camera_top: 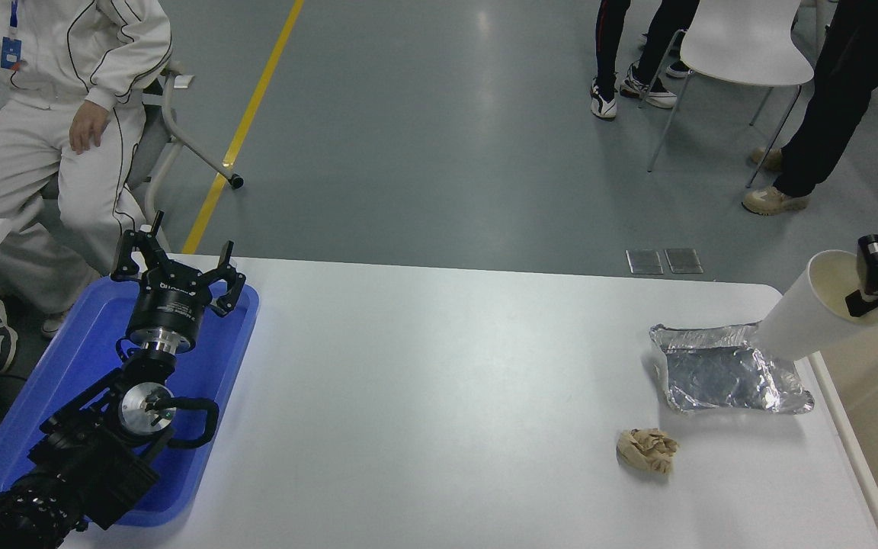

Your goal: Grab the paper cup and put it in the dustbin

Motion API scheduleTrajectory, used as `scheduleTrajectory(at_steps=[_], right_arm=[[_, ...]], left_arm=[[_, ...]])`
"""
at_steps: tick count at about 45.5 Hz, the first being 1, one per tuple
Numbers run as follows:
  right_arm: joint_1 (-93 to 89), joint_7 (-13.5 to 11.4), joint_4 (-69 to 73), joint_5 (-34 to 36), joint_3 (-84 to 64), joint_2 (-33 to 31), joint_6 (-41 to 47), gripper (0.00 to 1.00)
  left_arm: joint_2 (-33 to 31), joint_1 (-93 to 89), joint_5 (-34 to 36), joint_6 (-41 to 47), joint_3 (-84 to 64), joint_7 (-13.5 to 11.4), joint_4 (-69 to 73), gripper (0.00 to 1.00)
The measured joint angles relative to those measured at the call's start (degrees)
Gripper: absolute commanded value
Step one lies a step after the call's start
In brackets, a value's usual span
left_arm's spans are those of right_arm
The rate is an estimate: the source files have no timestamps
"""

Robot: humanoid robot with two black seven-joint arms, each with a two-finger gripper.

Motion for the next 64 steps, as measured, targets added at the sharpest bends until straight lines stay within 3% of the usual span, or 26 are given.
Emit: scheduleTrajectory(at_steps=[28,49,64], right_arm=[[-10.1,-0.1,-10.4,1.1,-2.4,-8.2,-0.4,0.0],[-34.4,-0.1,-23.2,12.2,2.3,-10.3,-13.4,0.0],[-50.9,-0.7,-35.3,19.6,9.7,-10.3,-17.4,0.0]], left_arm=[[0.0,0.0,0.0,0.0,0.0,0.0,0.0,1.0],[0.0,0.0,0.0,0.0,0.0,0.0,0.0,1.0],[0.0,0.0,0.0,0.0,0.0,0.0,0.0,1.0]])
